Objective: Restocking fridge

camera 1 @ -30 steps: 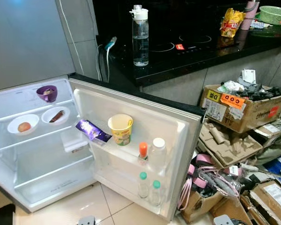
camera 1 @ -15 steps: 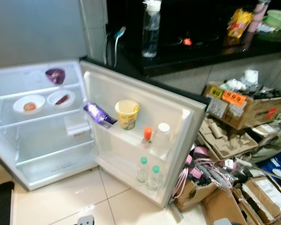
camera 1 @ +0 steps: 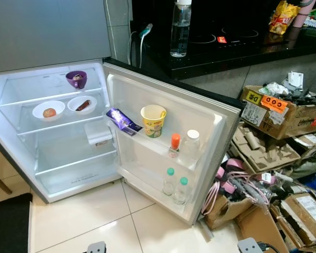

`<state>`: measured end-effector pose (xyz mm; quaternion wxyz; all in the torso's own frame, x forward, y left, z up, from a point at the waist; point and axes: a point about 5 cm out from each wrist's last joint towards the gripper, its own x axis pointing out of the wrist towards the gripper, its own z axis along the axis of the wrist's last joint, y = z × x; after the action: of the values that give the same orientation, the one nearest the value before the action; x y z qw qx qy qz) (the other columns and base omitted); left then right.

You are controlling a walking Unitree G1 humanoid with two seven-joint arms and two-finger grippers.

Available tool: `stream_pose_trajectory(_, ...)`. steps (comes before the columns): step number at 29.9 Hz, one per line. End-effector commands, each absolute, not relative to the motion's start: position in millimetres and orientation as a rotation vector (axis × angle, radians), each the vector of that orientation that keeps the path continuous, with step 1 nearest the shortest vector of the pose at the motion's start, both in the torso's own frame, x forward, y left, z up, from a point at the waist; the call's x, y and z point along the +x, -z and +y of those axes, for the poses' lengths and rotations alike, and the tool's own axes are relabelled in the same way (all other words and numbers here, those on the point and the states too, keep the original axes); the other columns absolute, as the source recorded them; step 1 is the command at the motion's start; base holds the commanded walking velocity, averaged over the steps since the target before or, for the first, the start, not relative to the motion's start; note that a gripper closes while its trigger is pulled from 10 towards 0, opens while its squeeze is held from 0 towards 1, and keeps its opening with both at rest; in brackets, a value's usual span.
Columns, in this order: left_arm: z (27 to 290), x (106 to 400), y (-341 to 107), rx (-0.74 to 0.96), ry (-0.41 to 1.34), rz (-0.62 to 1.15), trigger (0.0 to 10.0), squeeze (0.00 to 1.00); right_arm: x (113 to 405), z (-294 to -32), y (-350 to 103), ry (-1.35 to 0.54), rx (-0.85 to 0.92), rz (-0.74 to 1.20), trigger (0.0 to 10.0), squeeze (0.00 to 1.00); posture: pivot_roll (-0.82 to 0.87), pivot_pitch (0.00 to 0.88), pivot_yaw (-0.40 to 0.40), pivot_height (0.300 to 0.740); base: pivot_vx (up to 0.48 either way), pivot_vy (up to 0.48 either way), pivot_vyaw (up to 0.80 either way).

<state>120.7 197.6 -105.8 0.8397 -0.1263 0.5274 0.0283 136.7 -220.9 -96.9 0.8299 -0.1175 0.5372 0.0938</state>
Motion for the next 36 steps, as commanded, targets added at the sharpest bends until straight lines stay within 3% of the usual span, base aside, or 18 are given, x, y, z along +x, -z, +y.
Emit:
stream_pose_trajectory(1,194.7,110.7,109.3,-0.276,-0.057,1.157,10.0,0.0,140.6,-224.0,94.9,-0.193,-0.265,1.132,10.0,0.0,-0.06,0.0,-0.038,0.74,0.0,0.0,0.0)
stream_pose_trajectory(15,194.5,112.1,109.1,-0.276,-0.065,1.154,10.0,0.0,155.5,-245.1,83.4,-0.085,-0.274,1.041,10.0,0.0,-0.06,0.0,-0.034,0.74,0.0,0.0,0.0)
stream_pose_trajectory(18,194.7,113.4,108.7,-0.276,-0.063,1.15,10.0,0.0,178.8,-254.9,69.3,-0.017,-0.242,0.936,10.0,0.0,-0.06,0.0,-0.033,0.74,0.0,0.0,0.0)
stream_pose_trajectory(21,195.2,114.7,108.2,-0.278,-0.064,1.146,10.0,0.0,226.4,-259.9,38.8,0.019,-0.205,0.752,10.0,0.0,-0.06,0.0,-0.035,0.74,0.0,0.0,0.0)
stream_pose_trajectory(24,195.3,114.8,108.2,-0.278,-0.064,1.146,10.0,0.0,232.0,-259.8,34.9,0.019,-0.201,0.731,10.0,0.0,-0.06,0.0,-0.035,0.74,0.0,0.0,0.0)
stream_pose_trajectory(25,195.8,114.9,108.0,-0.285,-0.07,1.143,10.0,0.0,259.7,-264.1,10.9,0.057,-0.124,0.604,10.0,0.0,-0.06,0.0,-0.038,0.74,0.0,0.0,0.0)
stream_pose_trajectory(27,195.8,114.9,108.0,-0.285,-0.07,1.143,10.0,0.0,259.7,-264.1,10.9,0.057,-0.124,0.604,10.0,0.0,-0.06,0.0,-0.038,0.74,0.0,0.0,0.0)
stream_pose_trajectory(28,196.7,114.1,108.2,-0.287,-0.076,1.144,10.0,0.0,294.6,-263.6,-24.9,0.051,-0.003,0.423,10.0,0.0,-0.05,0.0,-0.04,0.74,0.0,0.0,0.0)
stream_pose_trajectory(31,197.1,113.2,108.4,-0.287,-0.079,1.147,10.0,0.0,313.7,-260.6,-47.8,0.025,0.046,0.316,10.0,0.0,-0.05,0.0,-0.04,0.74,0.0,0.0,0.0)
stream_pose_trajectory(32,197.0,112.5,108.6,-0.287,-0.08,1.149,10.0,0.0,323.7,-258.9,-61.2,0.015,0.048,0.258,1.2,0.0,-0.05,0.0,-0.044,0.74,0.0,0.0,0.0)
stream_pose_trajectory(33,197.0,112.5,108.6,-0.287,-0.08,1.149,10.0,0.0,323.7,-258.9,-61.2,0.015,0.048,0.258,1.2,0.0,-0.05,0.0,-0.044,0.74,0.0,0.0,0.0)
stream_pose_trajectory(34,196.8,112.0,108.8,-0.287,-0.08,1.15,10.0,0.0,331.0,-257.4,-71.8,0.008,0.049,0.214,0.0,0.0,-0.05,0.0,-0.044,0.74,0.0,0.0,0.0)
stream_pose_trajectory(36,196.6,111.3,109.0,-0.289,-0.081,1.151,10.0,0.0,338.4,-255.9,-83.2,0.006,0.049,0.168,0.0,0.0,-0.04,0.0,-0.049,0.74,0.0,0.0,0.0)
